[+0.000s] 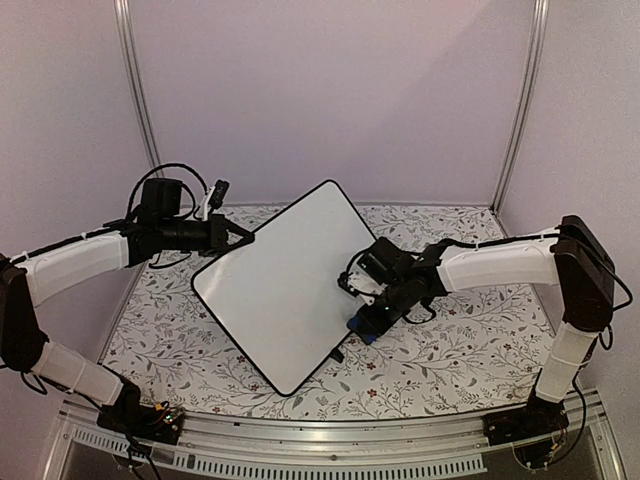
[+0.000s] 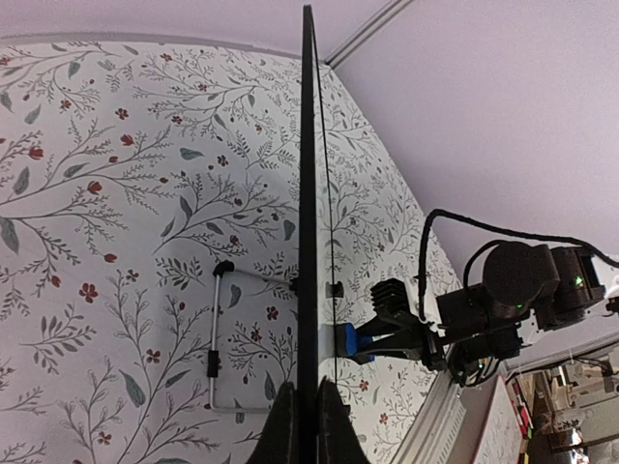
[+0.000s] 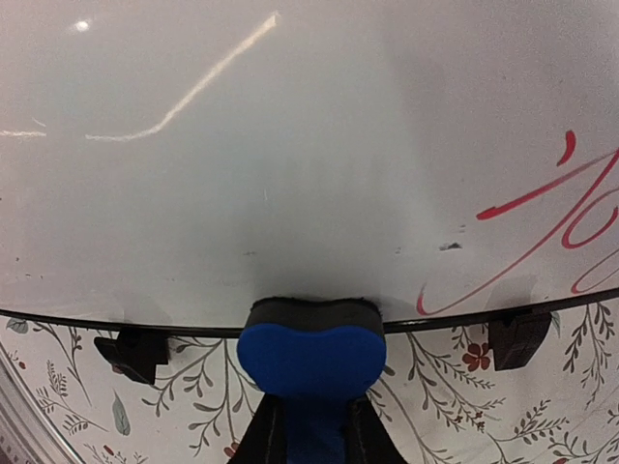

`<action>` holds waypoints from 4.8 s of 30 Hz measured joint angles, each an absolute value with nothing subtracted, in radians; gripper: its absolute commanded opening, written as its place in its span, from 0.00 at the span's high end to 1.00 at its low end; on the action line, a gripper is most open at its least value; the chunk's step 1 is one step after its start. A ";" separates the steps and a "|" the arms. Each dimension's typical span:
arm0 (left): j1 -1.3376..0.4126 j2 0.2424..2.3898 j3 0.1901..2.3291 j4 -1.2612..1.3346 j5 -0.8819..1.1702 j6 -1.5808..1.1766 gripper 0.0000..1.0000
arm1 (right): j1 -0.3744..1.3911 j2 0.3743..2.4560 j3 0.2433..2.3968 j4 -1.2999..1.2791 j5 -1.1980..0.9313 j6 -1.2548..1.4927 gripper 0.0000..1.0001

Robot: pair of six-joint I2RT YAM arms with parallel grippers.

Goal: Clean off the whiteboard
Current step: Erase the whiteboard at the center of the board.

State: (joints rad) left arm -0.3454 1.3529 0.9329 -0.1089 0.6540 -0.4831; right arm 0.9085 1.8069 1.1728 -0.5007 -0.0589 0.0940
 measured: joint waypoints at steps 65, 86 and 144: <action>-0.345 1.353 0.933 -0.110 0.654 -0.484 1.00 | 0.833 1.798 1.354 -0.584 -0.072 0.090 0.91; -0.248 1.312 0.934 -0.171 0.708 -0.444 1.00 | 0.782 1.819 1.518 -0.636 -0.062 0.025 0.91; -0.270 1.075 1.031 -0.516 0.627 -0.442 1.00 | 0.878 1.887 1.614 -0.587 -0.065 -0.016 0.91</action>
State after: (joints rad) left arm -0.2703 1.0752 1.0309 -0.5163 0.6273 -0.4419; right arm 0.8776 1.8870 1.6138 -0.5869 -0.0654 -0.0162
